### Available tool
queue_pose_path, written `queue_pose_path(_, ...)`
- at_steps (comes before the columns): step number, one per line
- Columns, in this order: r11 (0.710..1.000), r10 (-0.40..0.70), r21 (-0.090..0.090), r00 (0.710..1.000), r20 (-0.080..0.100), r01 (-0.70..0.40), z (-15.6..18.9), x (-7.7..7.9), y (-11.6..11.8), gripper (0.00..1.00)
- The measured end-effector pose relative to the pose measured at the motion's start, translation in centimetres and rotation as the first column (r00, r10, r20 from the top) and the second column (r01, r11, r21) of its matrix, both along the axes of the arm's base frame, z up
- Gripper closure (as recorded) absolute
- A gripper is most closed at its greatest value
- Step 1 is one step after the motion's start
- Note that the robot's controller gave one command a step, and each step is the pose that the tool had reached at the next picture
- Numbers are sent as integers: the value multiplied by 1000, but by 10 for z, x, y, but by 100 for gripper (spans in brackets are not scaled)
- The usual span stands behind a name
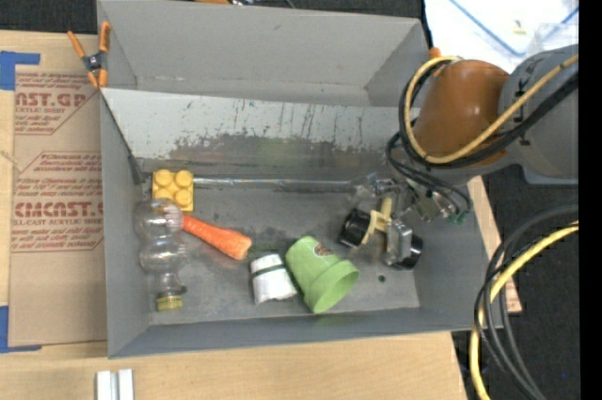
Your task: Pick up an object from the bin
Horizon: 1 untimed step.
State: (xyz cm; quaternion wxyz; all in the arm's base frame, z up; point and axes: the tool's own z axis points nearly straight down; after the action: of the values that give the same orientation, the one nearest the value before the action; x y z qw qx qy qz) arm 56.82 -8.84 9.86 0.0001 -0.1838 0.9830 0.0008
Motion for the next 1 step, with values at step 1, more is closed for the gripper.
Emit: queue_pose_path(1,1000,-6,0,1000,13,6,-29,-3,-12,0)
